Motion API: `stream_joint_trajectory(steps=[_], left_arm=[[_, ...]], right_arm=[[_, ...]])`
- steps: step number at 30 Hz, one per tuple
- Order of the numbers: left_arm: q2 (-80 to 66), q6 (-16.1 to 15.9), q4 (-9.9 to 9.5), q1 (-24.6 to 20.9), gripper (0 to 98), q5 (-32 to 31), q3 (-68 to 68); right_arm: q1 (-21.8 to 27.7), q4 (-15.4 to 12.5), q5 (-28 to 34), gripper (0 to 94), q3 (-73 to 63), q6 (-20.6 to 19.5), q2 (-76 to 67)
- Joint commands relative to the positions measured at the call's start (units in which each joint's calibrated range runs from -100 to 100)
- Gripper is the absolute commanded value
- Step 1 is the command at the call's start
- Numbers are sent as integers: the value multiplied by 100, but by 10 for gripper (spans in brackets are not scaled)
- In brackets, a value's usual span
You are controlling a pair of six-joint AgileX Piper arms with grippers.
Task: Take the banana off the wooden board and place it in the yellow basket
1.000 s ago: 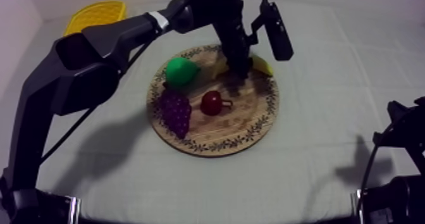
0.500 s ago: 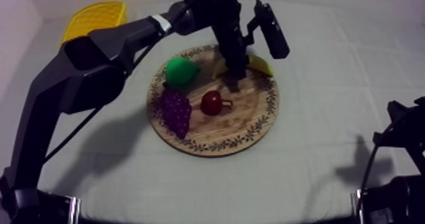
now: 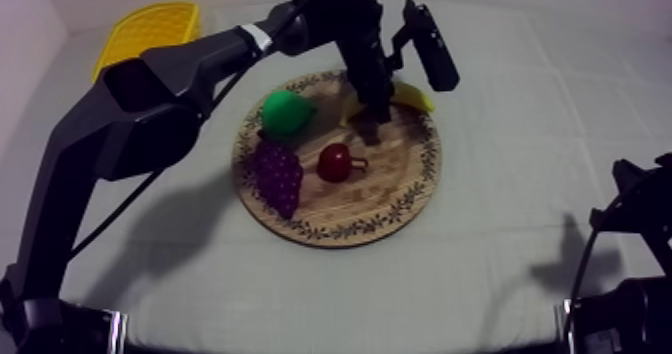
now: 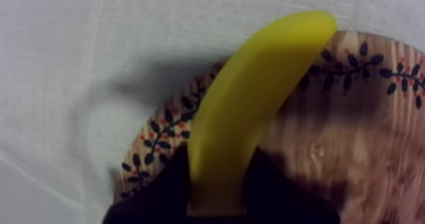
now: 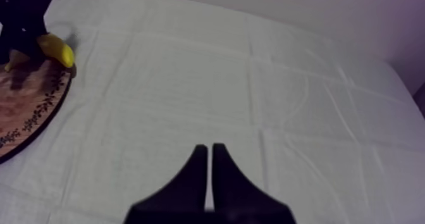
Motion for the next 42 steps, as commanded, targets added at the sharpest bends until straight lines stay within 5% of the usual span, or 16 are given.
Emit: stream_joint_trajectory(steps=[1,21,32,42], left_arm=[[-20,0,0,3,43,-8,12],[-1729,-7,128,-343,32,-351,496],[-3461,-32,357,-1790,28,-950,2142],[-4901,-302,1007,-3275,23,-1950,4246]], right_arm=[[2,-3,1,3,-3,0,-2],[2,-3,1,3,-3,0,-2],[2,-3,1,3,-3,0,-2],[2,-3,1,3,-3,-2,-2]])
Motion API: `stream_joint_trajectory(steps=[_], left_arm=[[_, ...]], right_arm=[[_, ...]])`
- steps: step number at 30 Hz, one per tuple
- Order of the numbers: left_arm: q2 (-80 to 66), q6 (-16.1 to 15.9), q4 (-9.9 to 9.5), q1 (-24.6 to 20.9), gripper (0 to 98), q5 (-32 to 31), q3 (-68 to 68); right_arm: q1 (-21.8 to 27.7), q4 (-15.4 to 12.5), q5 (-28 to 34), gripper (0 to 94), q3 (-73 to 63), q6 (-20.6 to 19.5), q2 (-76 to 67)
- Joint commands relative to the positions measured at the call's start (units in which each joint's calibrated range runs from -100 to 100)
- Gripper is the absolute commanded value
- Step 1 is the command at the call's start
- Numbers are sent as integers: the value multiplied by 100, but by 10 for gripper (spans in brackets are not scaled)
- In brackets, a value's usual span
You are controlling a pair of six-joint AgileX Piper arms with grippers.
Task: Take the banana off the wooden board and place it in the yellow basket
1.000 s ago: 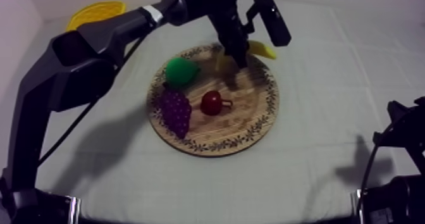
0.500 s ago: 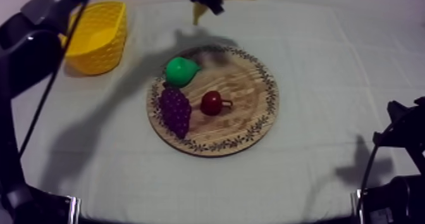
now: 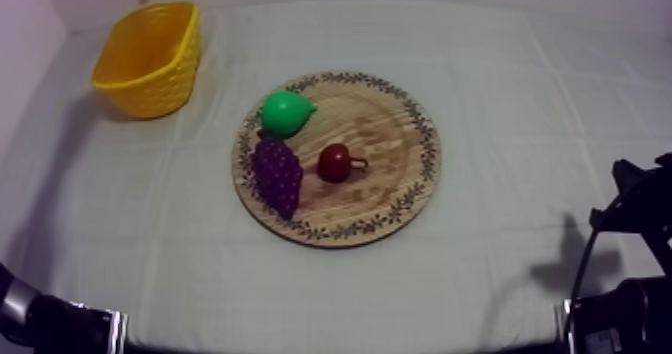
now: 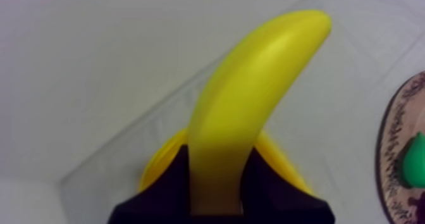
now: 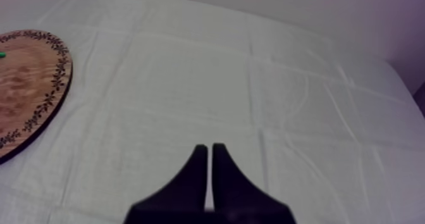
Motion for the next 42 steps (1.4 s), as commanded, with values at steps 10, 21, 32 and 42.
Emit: stream_joint_trajectory(steps=[10,21,32,42], left_arm=[[-374,21,145,-737,18,-491,1357],[103,53,281,-550,13,-630,1224],[866,-42,459,-589,13,-643,1057],[1203,-123,604,-653,22,-745,1259]], right_arm=[[2,-3,1,3,-3,2,-2],[2,-3,1,3,-3,2,-2],[2,-3,1,3,-3,5,-2],[2,-3,1,3,-3,5,-2]])
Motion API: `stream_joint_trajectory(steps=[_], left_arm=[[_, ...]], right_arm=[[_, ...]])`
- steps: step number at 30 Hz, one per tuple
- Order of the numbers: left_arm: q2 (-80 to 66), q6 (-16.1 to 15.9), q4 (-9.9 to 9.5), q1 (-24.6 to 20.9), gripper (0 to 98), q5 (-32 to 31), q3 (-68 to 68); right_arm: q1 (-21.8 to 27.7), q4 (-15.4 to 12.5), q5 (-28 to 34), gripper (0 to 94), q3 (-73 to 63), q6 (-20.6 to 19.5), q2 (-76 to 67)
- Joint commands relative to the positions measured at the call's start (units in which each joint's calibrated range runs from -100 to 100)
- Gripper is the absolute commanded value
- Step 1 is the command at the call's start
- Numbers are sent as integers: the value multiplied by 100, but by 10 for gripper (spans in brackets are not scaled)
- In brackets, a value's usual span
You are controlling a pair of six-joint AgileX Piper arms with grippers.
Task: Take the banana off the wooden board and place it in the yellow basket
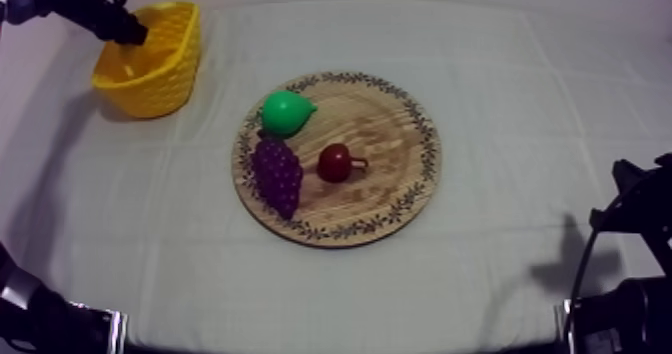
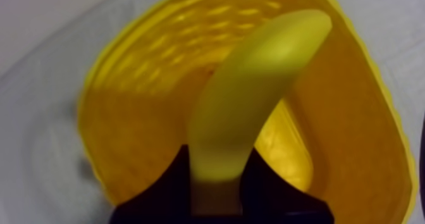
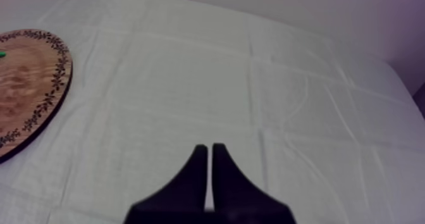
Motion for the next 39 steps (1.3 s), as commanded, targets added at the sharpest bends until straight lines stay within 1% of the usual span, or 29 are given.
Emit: stream_joint_trajectory(steps=[1,2,6,9,13,20,26,30,31,33,35,37,39], left_arm=[[39,-9,33,-8,22,-34,49],[68,-18,51,-14,36,-48,69],[126,-80,105,-15,229,-101,154],[102,-115,120,5,338,-152,218],[40,-130,128,20,426,-178,250],[-21,-143,147,24,520,-194,290],[-311,-150,153,53,509,-202,364],[-790,-81,139,101,459,-112,321],[-944,-50,127,117,417,-86,303],[-1281,-7,91,156,271,-28,281],[-1635,70,23,199,145,34,264],[-2008,219,-94,240,71,109,297],[-2413,339,-180,261,35,168,440]], right_arm=[[2,-3,1,3,-3,-4,-2],[2,-3,1,3,-3,-4,-2],[2,-3,1,3,-3,-4,-2],[2,-3,1,3,-3,-4,-2],[2,-3,1,3,-3,-4,-2],[2,-3,1,3,-3,-4,-2],[2,-3,1,3,-3,-4,-2],[2,-3,1,3,-3,-4,-2],[2,-3,1,3,-3,-4,-2],[2,-3,1,3,-3,-4,-2],[2,-3,1,3,-3,-4,-2],[2,-3,1,3,-3,-4,-2],[2,-3,1,3,-3,-6,-2]])
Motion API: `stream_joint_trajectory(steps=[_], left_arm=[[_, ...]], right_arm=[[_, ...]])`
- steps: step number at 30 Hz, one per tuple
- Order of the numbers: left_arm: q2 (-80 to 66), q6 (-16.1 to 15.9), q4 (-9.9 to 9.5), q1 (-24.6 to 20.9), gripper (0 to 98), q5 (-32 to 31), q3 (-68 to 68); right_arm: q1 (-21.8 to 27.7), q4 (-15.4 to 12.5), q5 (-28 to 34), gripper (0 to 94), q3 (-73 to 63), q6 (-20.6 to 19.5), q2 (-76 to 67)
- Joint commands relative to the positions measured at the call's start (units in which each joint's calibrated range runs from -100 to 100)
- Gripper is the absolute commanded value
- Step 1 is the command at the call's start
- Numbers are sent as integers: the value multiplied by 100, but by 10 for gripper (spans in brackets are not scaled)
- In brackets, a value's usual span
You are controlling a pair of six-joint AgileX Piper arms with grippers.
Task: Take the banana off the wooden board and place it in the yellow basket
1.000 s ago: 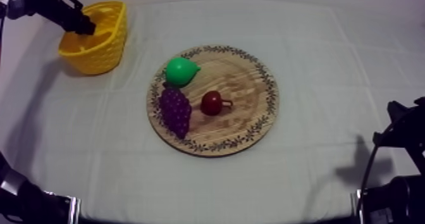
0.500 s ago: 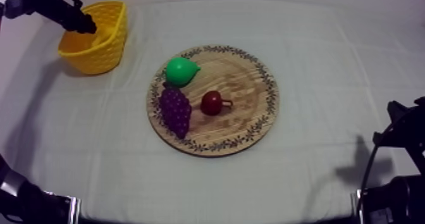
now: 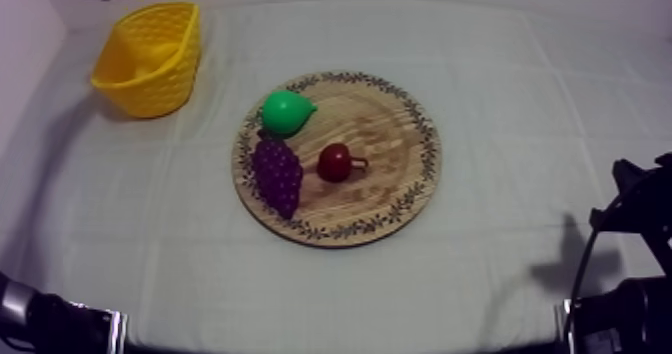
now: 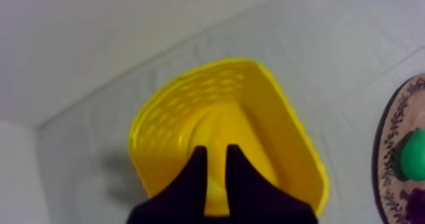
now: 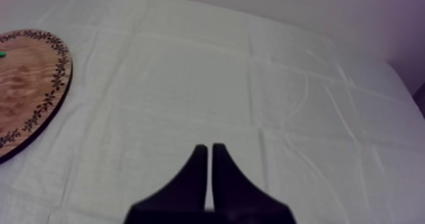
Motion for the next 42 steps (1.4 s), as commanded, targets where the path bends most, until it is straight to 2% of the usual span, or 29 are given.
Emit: stream_joint_trajectory(steps=[1,9,11,15,17,21,26,30,42], left_arm=[[-702,187,-94,8,24,22,214],[-3350,424,-154,-59,1,-503,2717],[-4245,442,-93,-111,1,-820,3596],[-6174,346,155,-346,0,-1373,5447],[-7110,380,195,-386,0,-1607,6332],[-8312,547,230,-165,0,-2020,7684],[-8876,693,248,133,1,-2245,8567],[-9208,775,202,207,1,-2169,8881],[-10402,966,170,28,1,-2064,9701]], right_arm=[[2,-3,1,3,-3,-3,-2],[2,-3,1,3,-3,-2,-2],[2,-3,1,3,-3,-2,-2],[2,-3,1,3,-3,-4,-2],[2,-3,1,3,-3,-5,-2],[2,-3,1,3,-3,-3,-2],[2,-3,1,3,-3,-1,-2],[2,-3,1,3,-3,-4,-2],[2,-3,1,3,-3,-5,-2]])
